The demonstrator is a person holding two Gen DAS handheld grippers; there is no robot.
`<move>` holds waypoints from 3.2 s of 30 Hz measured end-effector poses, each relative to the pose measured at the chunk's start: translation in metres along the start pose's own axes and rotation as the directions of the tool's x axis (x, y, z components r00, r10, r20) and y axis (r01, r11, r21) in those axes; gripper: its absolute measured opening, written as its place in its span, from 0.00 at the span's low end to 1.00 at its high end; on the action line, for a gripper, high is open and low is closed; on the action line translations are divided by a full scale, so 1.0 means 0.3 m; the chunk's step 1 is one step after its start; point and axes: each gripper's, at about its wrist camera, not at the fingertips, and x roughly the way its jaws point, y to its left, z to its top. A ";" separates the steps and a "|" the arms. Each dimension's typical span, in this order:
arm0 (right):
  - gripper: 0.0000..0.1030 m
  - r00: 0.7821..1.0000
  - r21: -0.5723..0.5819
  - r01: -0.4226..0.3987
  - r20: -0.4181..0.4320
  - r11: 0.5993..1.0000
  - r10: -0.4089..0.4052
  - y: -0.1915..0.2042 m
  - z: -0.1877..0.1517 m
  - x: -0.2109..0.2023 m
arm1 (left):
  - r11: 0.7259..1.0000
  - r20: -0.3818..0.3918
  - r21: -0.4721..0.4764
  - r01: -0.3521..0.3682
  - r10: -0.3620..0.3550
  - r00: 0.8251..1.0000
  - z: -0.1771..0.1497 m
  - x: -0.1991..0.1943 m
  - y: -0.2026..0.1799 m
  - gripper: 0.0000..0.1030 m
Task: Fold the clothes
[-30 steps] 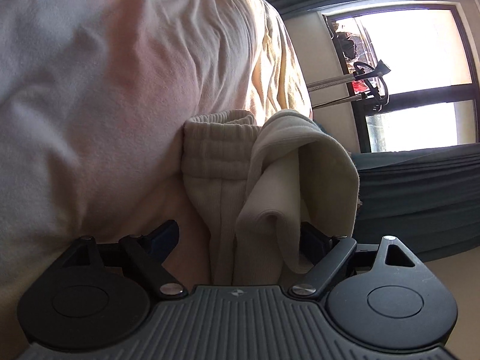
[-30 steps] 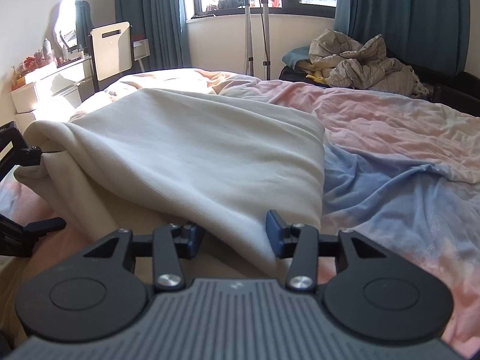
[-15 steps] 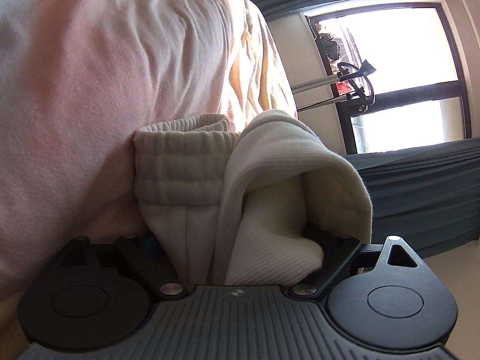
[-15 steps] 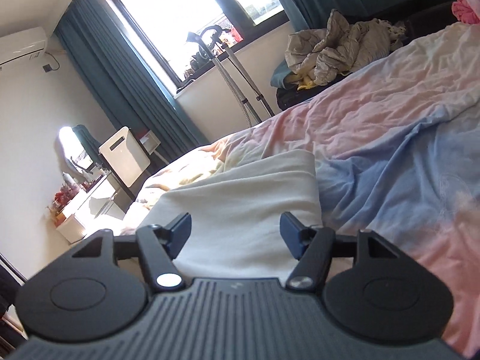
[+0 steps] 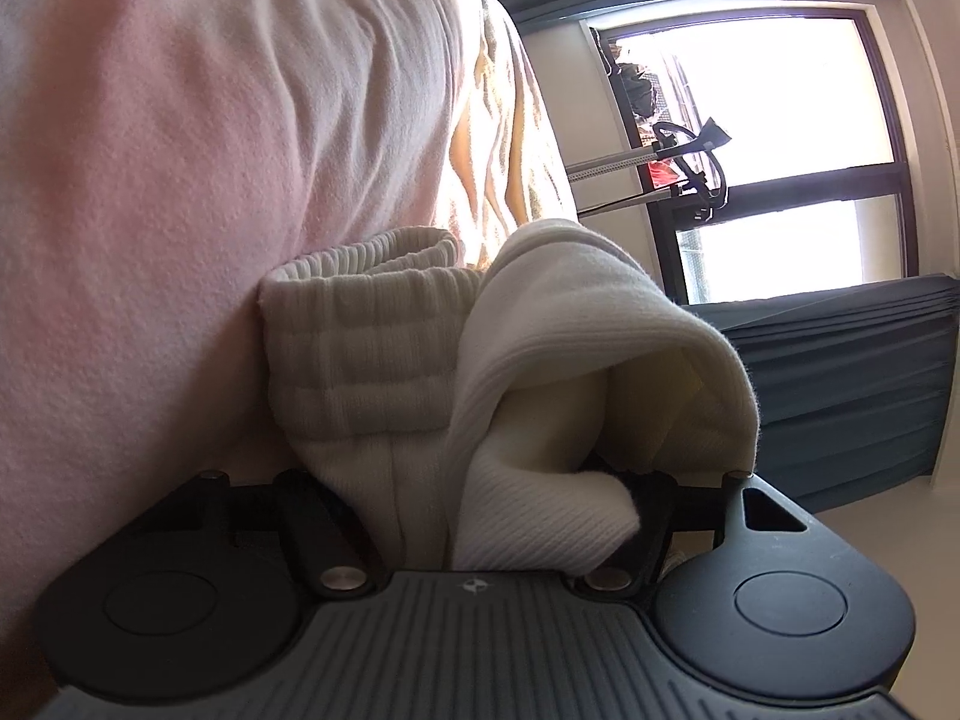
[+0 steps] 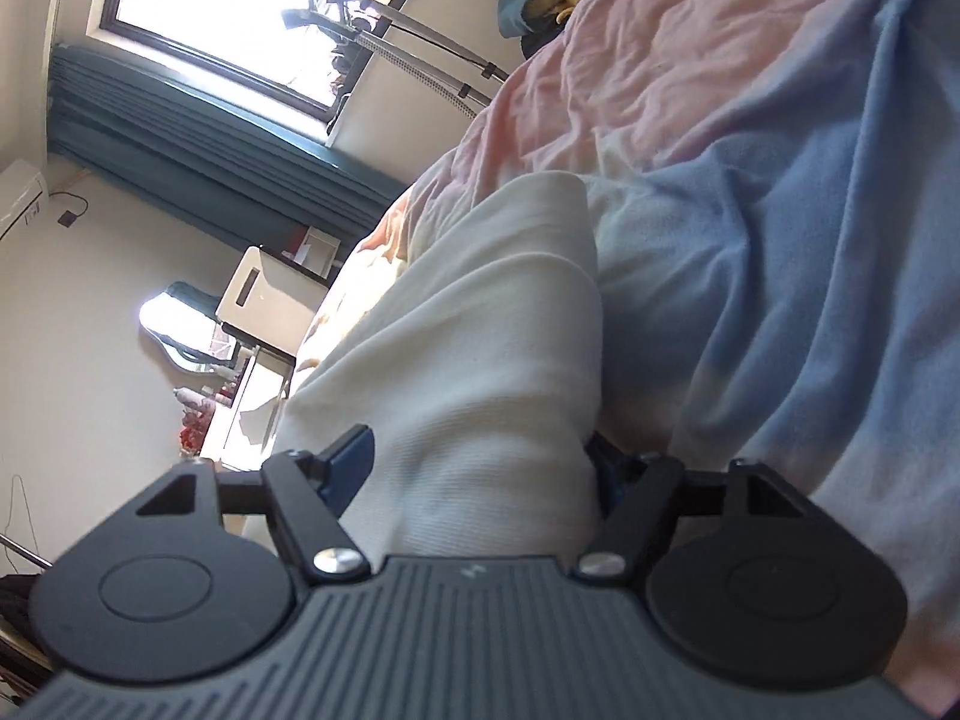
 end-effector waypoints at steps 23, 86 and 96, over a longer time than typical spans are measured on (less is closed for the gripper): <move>0.21 0.926 -0.234 0.024 0.372 0.972 0.067 0.325 0.178 -0.526 | 0.960 -0.090 0.173 0.221 -0.208 0.974 -0.251 0.059 -0.491 0.40; 0.64 0.857 -0.474 0.470 0.448 0.745 -0.255 0.360 0.127 -0.929 | 0.347 0.055 0.934 -0.087 0.100 0.993 -0.586 -0.132 -0.884 1.00; 0.68 0.898 -0.592 0.374 0.423 0.714 -0.119 0.525 -0.086 -0.661 | 0.248 0.202 0.944 -0.215 0.078 0.976 -0.502 -0.263 -0.770 1.00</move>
